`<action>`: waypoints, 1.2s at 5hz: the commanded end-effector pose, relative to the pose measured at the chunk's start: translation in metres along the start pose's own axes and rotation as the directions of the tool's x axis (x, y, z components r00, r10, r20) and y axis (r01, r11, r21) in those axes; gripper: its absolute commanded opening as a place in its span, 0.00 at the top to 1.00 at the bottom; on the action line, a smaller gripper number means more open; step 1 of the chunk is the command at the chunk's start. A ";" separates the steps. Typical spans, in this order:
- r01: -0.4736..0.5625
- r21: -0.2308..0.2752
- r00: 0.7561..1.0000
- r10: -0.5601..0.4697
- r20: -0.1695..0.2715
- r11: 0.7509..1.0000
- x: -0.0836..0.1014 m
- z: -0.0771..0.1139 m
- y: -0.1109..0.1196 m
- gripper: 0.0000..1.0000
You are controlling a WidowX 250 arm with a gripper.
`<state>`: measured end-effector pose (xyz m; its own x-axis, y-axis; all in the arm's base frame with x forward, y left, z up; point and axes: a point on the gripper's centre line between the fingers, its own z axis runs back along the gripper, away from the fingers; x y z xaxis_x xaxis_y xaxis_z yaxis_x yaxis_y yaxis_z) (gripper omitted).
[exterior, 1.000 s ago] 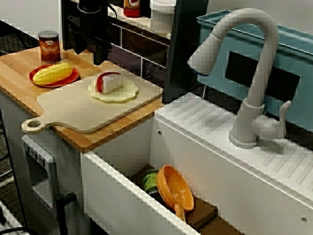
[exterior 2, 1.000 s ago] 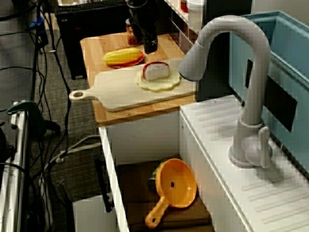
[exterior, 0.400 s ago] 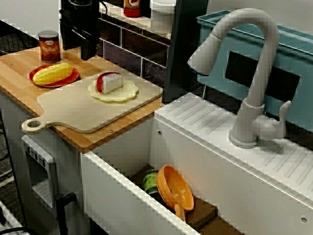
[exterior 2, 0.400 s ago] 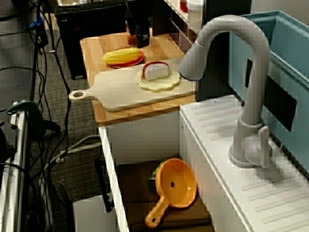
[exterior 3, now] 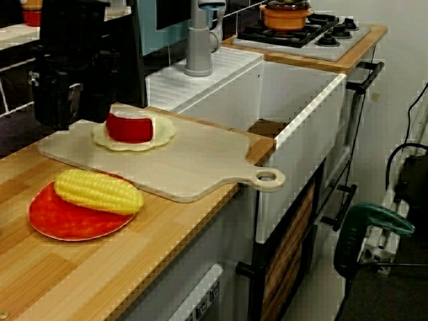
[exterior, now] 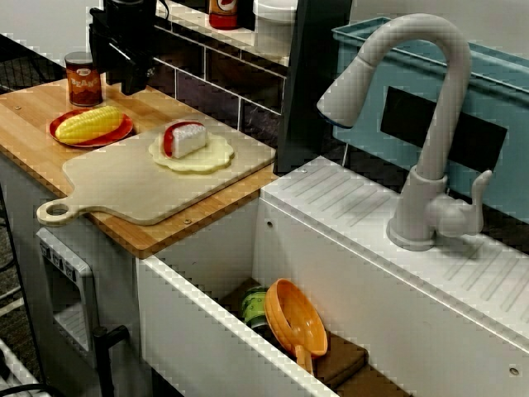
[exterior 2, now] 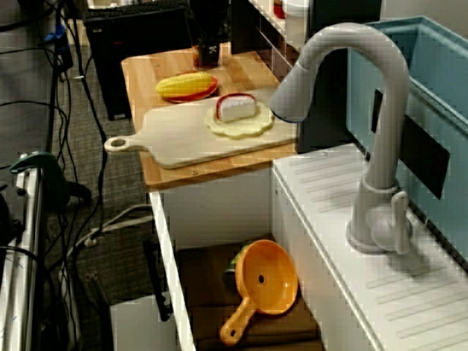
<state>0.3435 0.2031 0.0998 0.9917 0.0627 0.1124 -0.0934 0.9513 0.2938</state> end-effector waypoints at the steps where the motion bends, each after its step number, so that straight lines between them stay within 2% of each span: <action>1: -0.011 0.037 1.000 0.011 0.005 0.999 -0.003 0.005 0.025 0.00; 3: -0.067 0.022 0.998 0.067 0.007 0.997 -0.016 0.000 0.033 0.00; 4: -0.112 -0.046 0.994 0.113 0.003 0.993 -0.019 -0.009 0.032 0.00; 6: -0.168 -0.067 0.986 0.168 0.003 0.984 -0.018 -0.021 0.029 0.00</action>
<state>0.3255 0.2299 0.0712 0.9662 0.2247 0.1261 -0.2456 0.9511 0.1872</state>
